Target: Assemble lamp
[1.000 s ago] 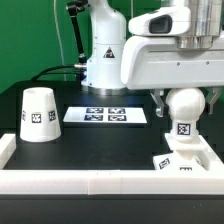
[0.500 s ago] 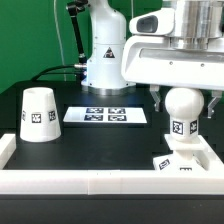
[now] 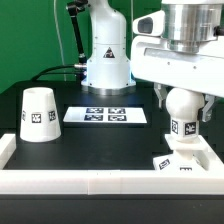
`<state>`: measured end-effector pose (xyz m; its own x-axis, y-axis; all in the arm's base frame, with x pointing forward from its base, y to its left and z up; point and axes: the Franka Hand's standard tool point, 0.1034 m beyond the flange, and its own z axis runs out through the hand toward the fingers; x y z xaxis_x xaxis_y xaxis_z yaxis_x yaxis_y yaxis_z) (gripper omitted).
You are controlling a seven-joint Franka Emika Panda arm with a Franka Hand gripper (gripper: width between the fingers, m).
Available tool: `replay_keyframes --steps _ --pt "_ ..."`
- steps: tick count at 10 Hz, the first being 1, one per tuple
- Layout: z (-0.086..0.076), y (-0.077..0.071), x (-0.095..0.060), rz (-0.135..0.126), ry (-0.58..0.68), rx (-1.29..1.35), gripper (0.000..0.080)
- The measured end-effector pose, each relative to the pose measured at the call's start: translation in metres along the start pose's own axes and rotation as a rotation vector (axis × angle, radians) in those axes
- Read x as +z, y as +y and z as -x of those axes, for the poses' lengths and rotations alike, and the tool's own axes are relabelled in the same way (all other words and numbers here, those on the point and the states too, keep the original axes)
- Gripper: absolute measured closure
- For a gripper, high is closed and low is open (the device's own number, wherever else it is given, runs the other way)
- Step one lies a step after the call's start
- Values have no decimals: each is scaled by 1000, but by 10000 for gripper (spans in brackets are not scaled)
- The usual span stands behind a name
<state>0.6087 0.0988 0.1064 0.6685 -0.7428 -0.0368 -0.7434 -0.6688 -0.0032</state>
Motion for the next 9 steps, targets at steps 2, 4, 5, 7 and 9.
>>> replay_keyframes --steps 2,4,5,7,9 --pt "0 -3 -1 -12 8 -129 125" --pt "3 -6 -2 -12 10 -292 105" --pt "3 -7 -3 -17 16 -422 101" --pt "1 -6 -1 -26 33 -677 100" --pt "1 -6 -2 -20 31 -869 100"
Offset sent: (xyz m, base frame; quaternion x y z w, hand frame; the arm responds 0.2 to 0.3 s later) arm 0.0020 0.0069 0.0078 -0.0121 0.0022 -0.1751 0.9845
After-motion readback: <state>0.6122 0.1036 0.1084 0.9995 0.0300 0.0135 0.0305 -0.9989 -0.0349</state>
